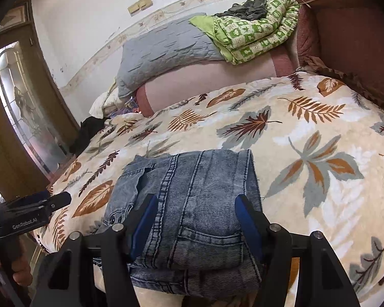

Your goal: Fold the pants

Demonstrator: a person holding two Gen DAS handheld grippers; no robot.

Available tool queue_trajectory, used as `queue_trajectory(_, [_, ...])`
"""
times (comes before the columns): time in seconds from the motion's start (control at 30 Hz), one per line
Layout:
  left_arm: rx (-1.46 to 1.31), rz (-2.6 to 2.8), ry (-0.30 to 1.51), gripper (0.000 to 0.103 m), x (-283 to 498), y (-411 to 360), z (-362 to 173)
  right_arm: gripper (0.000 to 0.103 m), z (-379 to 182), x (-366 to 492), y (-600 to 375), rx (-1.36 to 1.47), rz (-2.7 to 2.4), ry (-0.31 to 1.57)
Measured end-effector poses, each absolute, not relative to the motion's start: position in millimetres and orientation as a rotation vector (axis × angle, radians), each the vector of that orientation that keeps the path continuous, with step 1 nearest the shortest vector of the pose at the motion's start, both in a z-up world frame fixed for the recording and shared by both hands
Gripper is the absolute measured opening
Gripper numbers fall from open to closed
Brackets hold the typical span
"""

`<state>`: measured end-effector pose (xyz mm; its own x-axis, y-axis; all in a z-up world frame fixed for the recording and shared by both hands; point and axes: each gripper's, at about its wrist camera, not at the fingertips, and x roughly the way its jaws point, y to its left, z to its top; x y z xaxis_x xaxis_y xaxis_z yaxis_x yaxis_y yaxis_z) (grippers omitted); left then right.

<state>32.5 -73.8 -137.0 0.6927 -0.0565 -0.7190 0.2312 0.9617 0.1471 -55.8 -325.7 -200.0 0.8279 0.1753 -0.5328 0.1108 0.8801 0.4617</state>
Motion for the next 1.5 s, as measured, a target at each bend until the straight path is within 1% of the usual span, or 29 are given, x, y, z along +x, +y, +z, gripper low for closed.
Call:
queue_trajectory(0.77, [0.22,-0.127,0.83,0.077,44,-60,-148,0.066,-197,-39,-284,0.398,0.1,0.639])
queue_trajectory(0.93, [0.22,-0.147,0.862,0.077,60,-65,-151,0.066,-194,-27,-294,0.438,0.091,0.659])
queue_trajectory(1.03, [0.215,-0.153,0.873,0.077,78,-74,-149,0.066,-197,-9,-316,0.548,0.108,0.693])
queue_trajectory(1.13, [0.215,-0.163,0.881,0.077,100,-90,-150,0.066,-205,12,-331,0.597,0.087,0.724])
queue_trajectory(1.23, [0.227,-0.167,0.921,0.077,122,-108,-160,0.066,-212,30,-337,0.639,0.108,0.739])
queue_trajectory(1.33, [0.23,-0.148,0.99,0.077,146,-122,-182,0.066,-218,43,-338,0.647,0.106,0.759])
queue_trajectory(1.47, [0.241,-0.142,1.083,0.078,163,-132,-213,0.065,-245,58,-341,0.681,0.075,0.893])
queue_trajectory(1.5, [0.246,-0.141,1.091,0.079,165,-133,-216,0.063,-246,58,-342,0.678,0.075,0.891])
